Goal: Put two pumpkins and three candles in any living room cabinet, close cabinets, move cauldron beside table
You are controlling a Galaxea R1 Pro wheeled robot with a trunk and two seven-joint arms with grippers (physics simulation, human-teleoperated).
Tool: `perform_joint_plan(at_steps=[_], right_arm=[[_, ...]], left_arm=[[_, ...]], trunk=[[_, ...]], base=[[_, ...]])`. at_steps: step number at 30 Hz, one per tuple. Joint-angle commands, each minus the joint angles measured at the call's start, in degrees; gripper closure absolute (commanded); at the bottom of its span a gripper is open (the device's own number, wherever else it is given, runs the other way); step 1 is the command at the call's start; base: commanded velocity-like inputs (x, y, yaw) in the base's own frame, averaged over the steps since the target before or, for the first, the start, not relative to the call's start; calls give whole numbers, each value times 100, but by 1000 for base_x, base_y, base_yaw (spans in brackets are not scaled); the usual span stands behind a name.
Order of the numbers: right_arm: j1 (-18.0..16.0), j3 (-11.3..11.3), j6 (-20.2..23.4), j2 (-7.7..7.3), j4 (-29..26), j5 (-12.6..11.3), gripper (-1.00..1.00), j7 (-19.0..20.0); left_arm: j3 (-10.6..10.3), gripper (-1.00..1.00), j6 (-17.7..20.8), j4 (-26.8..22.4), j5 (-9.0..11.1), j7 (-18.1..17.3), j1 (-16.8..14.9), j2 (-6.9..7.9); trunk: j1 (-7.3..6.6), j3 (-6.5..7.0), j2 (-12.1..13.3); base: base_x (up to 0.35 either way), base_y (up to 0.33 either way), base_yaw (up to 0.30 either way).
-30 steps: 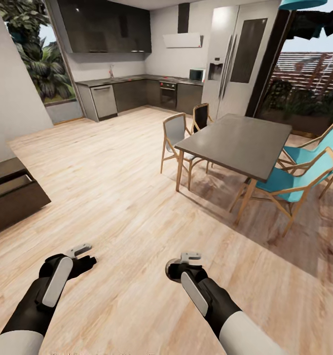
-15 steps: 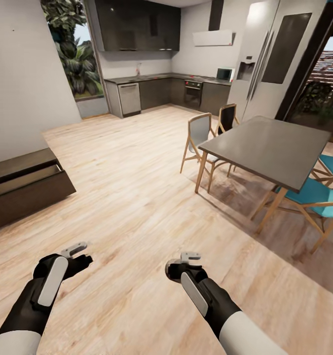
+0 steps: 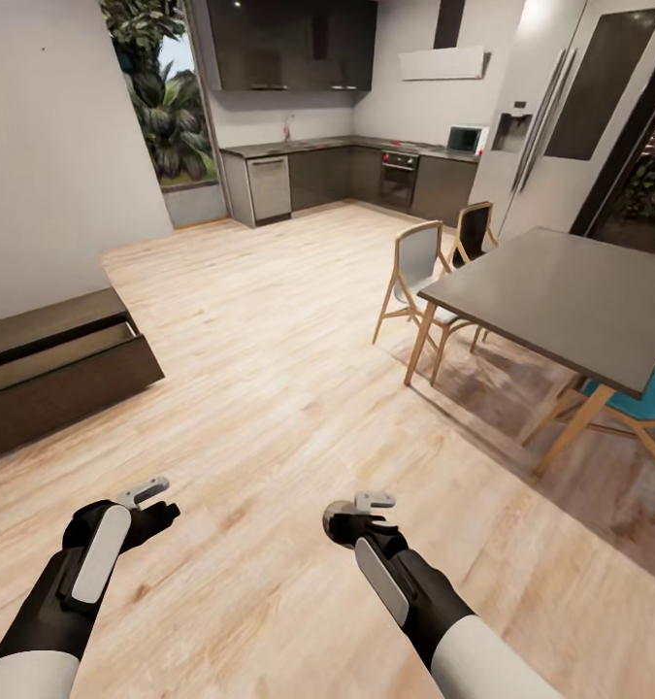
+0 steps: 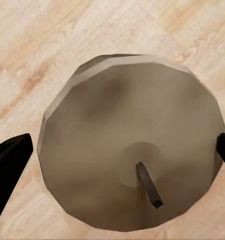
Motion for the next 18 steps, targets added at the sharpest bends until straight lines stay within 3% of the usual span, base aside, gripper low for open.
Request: perform_joint_plan(at_steps=[1,6,18], right_arm=[[-3,14,4,0,-8,-43,100,-52],[8,3,-4,0,-10,-52,100,-72],[9,9,24,0,1,-44,100,-86]], left_arm=[[1,-100,13,-6,60,51,-2,2],[3,-100,13,-6,60,51,-5,2],[-1,-100,13,-6,60,51,-4,-1]], trunk=[[3,-8,-4],[3,-12,-4],[3,-12,-4]], base=[[197,182,0],[168,181,78],[32,46,276]])
